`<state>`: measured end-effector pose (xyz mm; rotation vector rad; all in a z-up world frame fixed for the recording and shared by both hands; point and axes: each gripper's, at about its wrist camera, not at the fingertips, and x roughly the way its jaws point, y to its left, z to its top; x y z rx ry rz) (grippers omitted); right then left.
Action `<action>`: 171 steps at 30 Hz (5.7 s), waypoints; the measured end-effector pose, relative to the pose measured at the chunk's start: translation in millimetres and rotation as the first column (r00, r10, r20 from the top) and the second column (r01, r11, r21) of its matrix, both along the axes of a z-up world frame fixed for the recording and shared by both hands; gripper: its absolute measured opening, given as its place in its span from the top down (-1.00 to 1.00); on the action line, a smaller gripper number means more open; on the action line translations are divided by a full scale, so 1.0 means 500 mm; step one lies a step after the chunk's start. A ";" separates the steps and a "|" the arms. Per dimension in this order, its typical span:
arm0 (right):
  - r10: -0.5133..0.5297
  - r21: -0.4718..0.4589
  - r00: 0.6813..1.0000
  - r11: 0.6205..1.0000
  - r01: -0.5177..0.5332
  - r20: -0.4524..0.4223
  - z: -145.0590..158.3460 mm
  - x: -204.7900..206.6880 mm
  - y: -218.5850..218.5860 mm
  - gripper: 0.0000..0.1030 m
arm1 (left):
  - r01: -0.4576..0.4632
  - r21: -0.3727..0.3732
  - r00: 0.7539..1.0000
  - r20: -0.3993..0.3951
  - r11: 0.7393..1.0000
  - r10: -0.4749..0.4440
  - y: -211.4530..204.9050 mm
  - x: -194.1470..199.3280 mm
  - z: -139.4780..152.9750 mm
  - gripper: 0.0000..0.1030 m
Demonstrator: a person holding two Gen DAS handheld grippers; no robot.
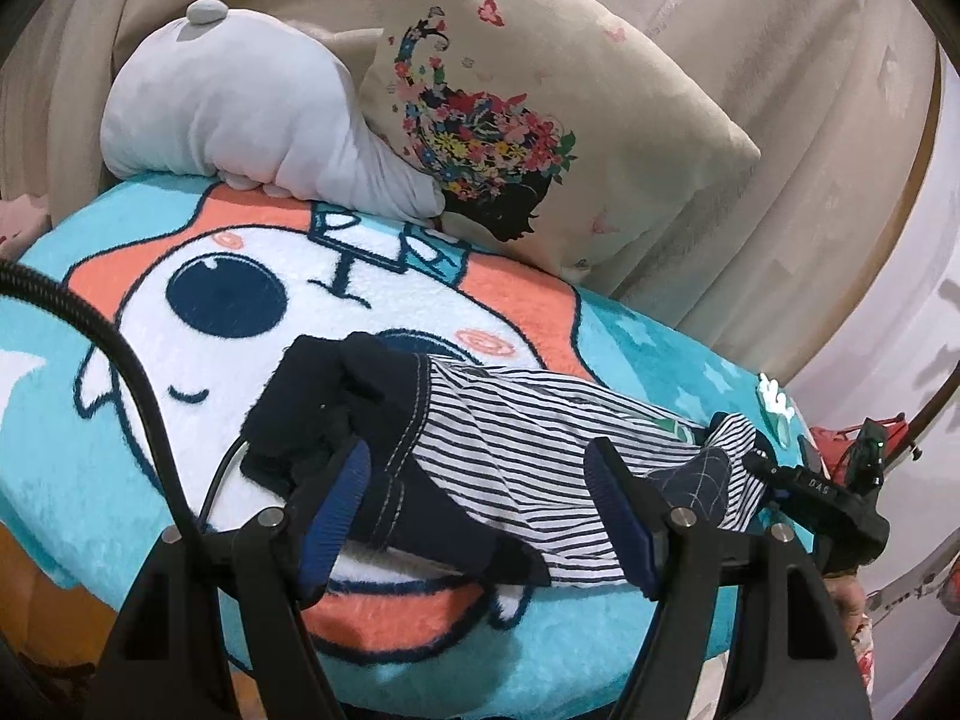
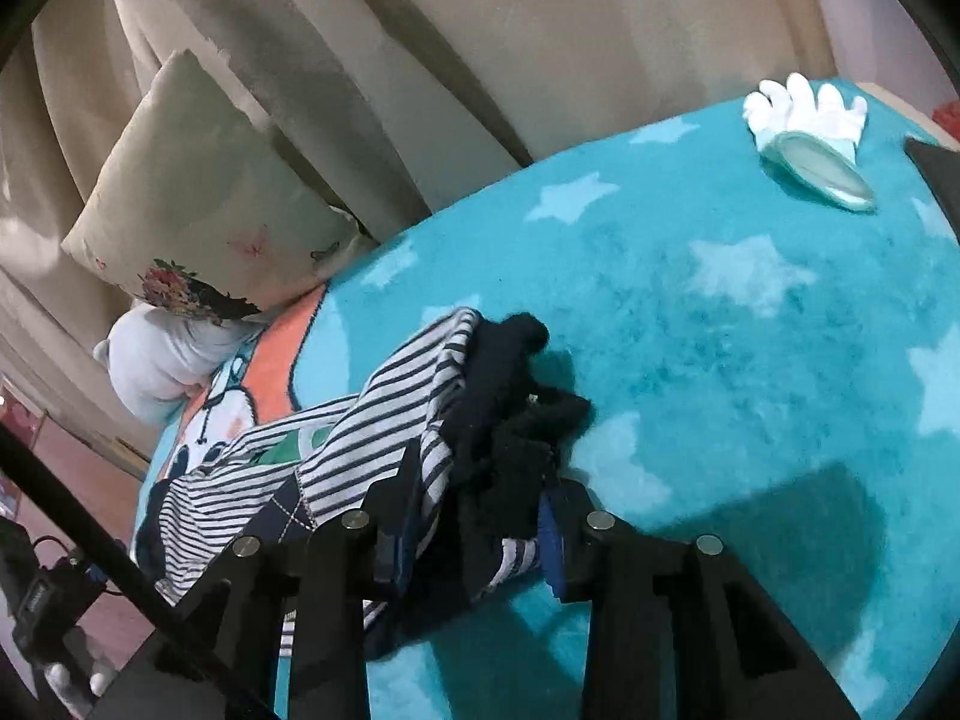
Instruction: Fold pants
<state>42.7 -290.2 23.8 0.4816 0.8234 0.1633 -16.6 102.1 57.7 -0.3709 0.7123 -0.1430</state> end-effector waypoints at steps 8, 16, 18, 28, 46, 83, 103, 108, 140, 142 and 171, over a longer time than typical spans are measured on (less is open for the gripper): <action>0.100 -0.086 0.988 0.992 -0.090 0.118 0.081 0.000 0.105 0.44 | 0.006 -0.046 1.000 0.015 0.999 -0.005 0.027 -0.008 -0.012 -0.42; 0.415 -0.117 0.909 0.905 -0.408 0.036 0.022 0.033 0.325 0.24 | 0.001 -0.075 1.000 0.019 0.997 0.000 0.058 -0.017 -0.013 -0.42; 0.464 -0.079 0.884 0.884 -0.460 0.046 0.020 0.022 0.339 0.07 | 0.007 -0.075 1.000 0.021 0.997 -0.005 0.061 -0.017 -0.014 -0.42; 0.298 -0.148 0.948 0.948 -0.281 0.109 0.080 -0.001 0.248 0.04 | 0.025 -0.085 0.999 0.026 0.996 -0.022 0.056 -0.017 -0.023 -0.42; 0.201 0.055 0.980 0.978 -0.201 0.010 0.000 0.091 0.161 0.71 | -0.022 -0.063 1.000 0.010 0.998 0.023 0.061 -0.025 -0.019 -0.42; 0.650 -0.428 0.759 0.692 -0.581 0.020 -0.034 -0.037 0.671 -0.53 | -0.052 -0.387 0.994 -0.105 0.921 0.012 0.251 0.138 -0.078 -0.45; 0.590 -0.369 0.797 0.774 -0.514 0.128 0.012 -0.050 0.640 0.80 | 0.049 -0.388 0.980 -0.160 0.920 -0.120 0.174 0.145 -0.070 -0.46; 0.589 -0.354 0.794 0.781 -0.514 0.147 0.016 -0.067 0.629 0.80 | 0.054 -0.372 0.972 -0.194 0.927 -0.135 0.151 0.169 -0.083 0.05; 0.087 -0.127 0.959 0.990 -0.054 0.270 0.106 -0.104 0.154 -0.32 | 0.278 -0.258 0.952 -0.053 0.925 -0.301 -0.077 0.090 0.073 0.06; 0.128 -0.154 0.946 0.984 -0.085 0.299 0.131 -0.102 0.173 -0.41 | 0.230 -0.294 0.965 -0.054 0.928 -0.256 -0.025 0.070 0.057 0.06; 0.652 -0.572 0.755 0.647 -0.504 0.073 0.010 -0.073 0.729 -0.61 | -0.239 -0.203 0.959 0.101 0.950 0.263 0.329 -0.056 0.052 -0.20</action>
